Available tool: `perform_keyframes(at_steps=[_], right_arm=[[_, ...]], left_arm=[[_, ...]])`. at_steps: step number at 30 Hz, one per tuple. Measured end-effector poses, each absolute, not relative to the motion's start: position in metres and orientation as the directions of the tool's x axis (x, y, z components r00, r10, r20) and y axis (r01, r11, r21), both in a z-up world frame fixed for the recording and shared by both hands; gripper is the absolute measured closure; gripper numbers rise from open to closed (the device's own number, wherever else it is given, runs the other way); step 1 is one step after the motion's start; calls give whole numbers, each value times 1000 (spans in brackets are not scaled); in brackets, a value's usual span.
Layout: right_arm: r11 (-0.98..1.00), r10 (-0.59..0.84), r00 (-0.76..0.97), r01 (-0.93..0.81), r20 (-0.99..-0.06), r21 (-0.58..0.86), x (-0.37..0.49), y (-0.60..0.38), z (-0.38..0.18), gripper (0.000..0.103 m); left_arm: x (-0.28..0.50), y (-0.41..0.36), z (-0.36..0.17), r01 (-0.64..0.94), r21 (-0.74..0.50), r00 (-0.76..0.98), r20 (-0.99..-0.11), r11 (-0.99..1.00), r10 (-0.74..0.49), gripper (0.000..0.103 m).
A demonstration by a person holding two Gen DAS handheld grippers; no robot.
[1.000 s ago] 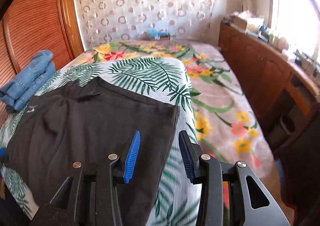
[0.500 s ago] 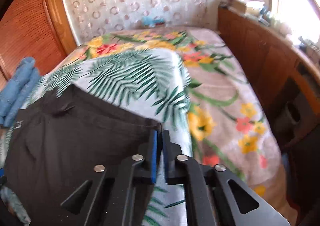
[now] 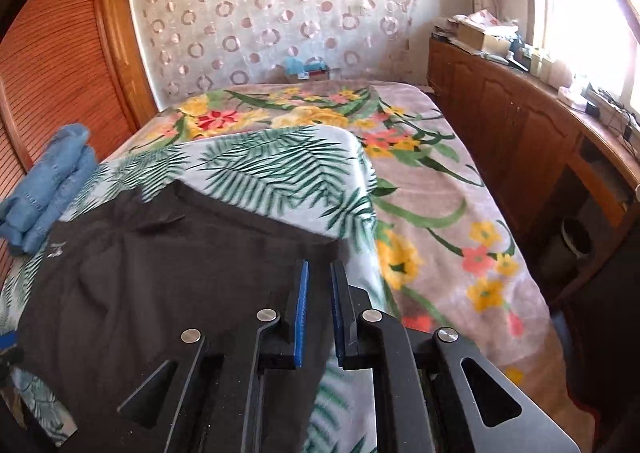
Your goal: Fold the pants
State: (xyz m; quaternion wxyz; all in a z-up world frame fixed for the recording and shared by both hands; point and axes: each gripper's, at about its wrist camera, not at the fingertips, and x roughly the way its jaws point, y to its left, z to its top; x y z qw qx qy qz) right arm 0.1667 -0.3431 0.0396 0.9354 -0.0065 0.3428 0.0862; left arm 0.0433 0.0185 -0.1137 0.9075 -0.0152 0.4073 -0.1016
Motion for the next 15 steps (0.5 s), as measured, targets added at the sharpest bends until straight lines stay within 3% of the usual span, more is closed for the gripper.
perform_keyframes(at_steps=[6, 15], right_arm=[[966, 225, 752, -253, -619, 43, 110, -319, 26, 68], [930, 324, 716, -360, -618, 70, 61, -288, 3, 53]], left_arm=[[43, 17, -113, 171, -101, 644, -741, 980, -189, 62], [31, 16, -111, 183, -112, 623, -755, 977, -204, 62]])
